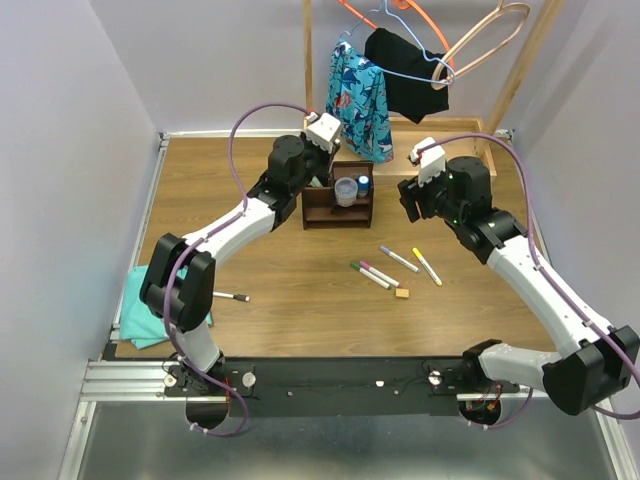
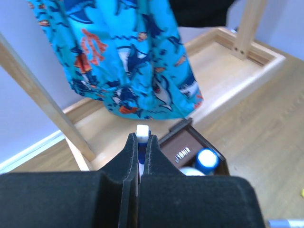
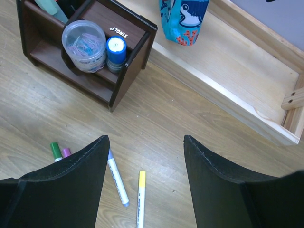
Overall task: Sort the stationery into containers
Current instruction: Place the pen in the storage box, then pick up the pen from the center of the board, then place the pen in the storage box, then pick up the pen from the center of the board.
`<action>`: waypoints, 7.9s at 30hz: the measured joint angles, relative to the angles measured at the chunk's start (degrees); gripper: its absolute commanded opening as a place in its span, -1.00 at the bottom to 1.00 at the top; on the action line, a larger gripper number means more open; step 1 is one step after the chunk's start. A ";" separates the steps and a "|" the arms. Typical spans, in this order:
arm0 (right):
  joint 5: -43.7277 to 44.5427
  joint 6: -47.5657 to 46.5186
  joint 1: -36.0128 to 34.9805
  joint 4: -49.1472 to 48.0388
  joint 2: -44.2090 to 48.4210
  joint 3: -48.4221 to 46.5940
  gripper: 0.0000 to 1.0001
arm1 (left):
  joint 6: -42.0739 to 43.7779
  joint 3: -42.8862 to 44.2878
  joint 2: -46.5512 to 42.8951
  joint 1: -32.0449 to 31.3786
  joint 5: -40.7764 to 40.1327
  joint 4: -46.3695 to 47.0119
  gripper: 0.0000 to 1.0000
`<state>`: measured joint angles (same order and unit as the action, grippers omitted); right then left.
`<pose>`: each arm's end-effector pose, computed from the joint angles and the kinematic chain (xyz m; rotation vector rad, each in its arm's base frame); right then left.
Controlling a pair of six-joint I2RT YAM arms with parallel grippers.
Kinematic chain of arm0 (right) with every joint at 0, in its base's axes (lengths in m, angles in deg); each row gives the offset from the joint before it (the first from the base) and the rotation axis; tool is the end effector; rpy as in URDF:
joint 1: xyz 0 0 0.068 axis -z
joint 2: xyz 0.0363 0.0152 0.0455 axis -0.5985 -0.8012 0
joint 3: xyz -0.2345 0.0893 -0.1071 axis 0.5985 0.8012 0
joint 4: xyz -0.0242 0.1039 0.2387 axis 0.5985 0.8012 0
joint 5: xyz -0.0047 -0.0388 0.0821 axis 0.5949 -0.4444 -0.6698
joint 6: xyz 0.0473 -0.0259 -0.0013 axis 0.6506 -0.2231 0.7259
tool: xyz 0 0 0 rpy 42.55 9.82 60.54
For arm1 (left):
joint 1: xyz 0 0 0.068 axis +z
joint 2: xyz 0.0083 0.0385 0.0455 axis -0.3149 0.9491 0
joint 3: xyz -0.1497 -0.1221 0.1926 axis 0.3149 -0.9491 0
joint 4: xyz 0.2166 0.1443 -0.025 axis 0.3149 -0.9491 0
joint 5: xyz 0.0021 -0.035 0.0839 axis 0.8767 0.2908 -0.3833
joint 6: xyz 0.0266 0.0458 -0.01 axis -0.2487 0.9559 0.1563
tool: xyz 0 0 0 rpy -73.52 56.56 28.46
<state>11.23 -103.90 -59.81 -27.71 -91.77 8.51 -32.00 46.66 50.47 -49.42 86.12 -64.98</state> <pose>0.2477 0.1061 0.3500 -0.6644 1.8884 0.1050 0.3510 -0.2156 0.3312 0.5466 1.5178 -0.4641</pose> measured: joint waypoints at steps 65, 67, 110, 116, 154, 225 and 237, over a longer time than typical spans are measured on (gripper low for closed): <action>-7.72 -0.66 0.57 -0.94 3.98 6.16 0.43 | 71.69 -19.12 -16.61 14.97 20.50 -84.94 0.15; -7.74 -0.92 0.57 -0.04 4.24 6.16 0.43 | 70.84 -20.28 -16.65 14.38 20.09 -83.25 0.11; -8.57 -1.09 0.57 1.18 5.11 7.06 0.43 | 71.71 -28.39 -14.03 13.25 8.39 -73.96 -0.84; -8.55 -1.31 0.57 1.16 4.37 7.08 0.43 | 67.10 -9.94 -12.79 8.37 19.71 -83.73 -0.85; -7.04 -2.14 0.66 1.18 -4.20 2.91 0.42 | -8.46 3.28 6.88 13.09 33.38 11.06 -0.92; -13.29 -8.96 -14.82 2.34 -29.73 0.11 0.25 | 1.29 -30.08 -51.80 34.51 20.46 -32.30 0.29; -11.72 -9.05 -16.00 1.57 -34.93 0.02 0.07 | 0.26 -31.47 -53.22 35.56 20.44 -31.87 0.29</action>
<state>-0.49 -112.94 -75.81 -26.14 -126.70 8.53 -31.73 15.19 -2.75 -13.86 106.56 -96.85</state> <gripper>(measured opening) 0.570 0.644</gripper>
